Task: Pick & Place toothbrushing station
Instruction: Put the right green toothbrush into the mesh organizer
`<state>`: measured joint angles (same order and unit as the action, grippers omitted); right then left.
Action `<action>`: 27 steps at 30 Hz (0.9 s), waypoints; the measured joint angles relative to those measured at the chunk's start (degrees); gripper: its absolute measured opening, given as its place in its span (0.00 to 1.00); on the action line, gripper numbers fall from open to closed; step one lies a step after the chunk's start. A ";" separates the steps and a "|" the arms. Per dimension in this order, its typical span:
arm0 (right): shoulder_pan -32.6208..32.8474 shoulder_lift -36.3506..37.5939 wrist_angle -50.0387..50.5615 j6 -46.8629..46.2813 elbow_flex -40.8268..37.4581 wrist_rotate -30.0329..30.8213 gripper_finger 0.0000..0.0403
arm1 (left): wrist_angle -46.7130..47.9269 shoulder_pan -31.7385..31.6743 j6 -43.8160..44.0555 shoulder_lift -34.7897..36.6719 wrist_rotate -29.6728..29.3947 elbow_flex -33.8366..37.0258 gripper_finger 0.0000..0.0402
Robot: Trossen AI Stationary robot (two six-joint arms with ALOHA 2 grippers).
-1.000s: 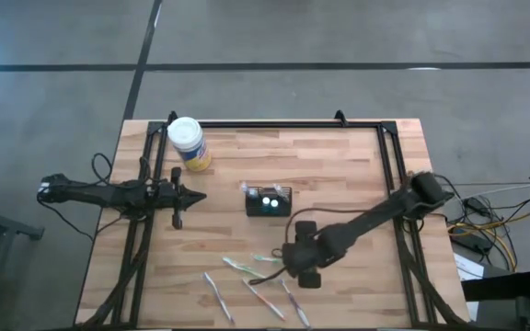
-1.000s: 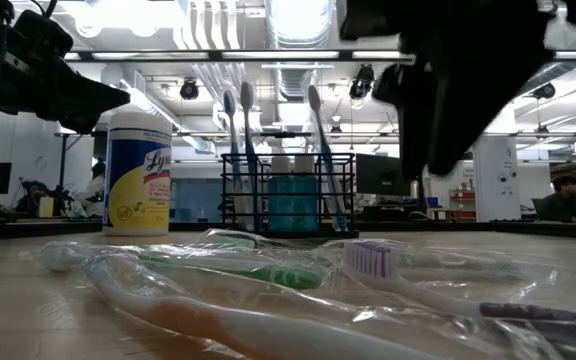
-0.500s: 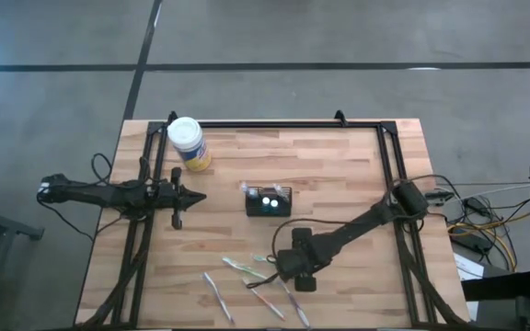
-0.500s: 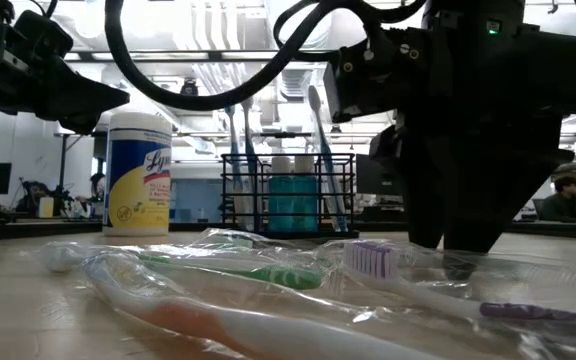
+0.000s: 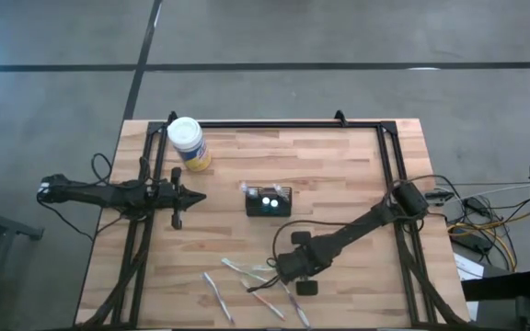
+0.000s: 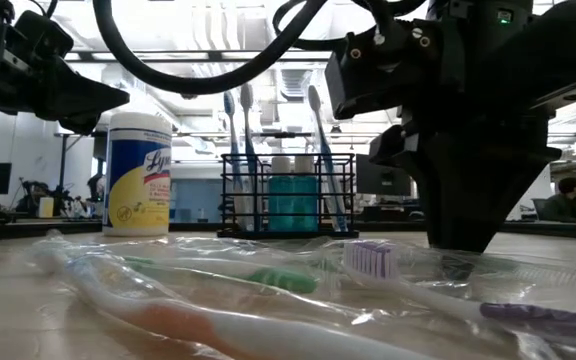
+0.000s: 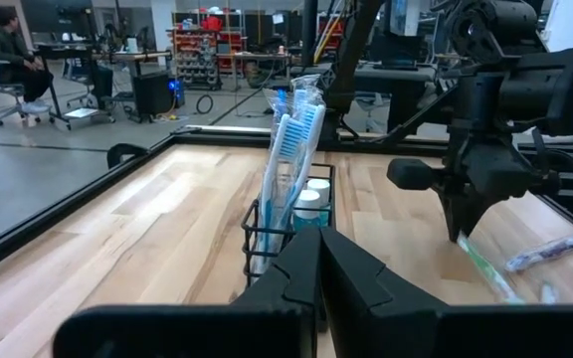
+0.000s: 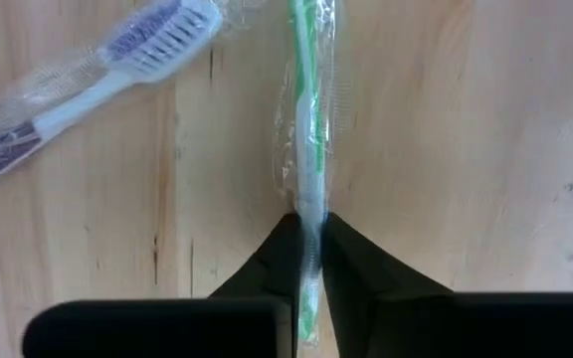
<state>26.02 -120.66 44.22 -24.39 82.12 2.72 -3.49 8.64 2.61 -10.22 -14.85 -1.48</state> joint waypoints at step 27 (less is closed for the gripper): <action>-1.19 49.62 -58.15 17.51 -41.26 15.30 0.05 | -7.32 0.04 3.14 -1.85 0.41 -0.07 0.03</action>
<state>24.83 -71.04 -13.92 -6.88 40.86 18.03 -10.81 8.69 5.75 -12.07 -14.44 -1.54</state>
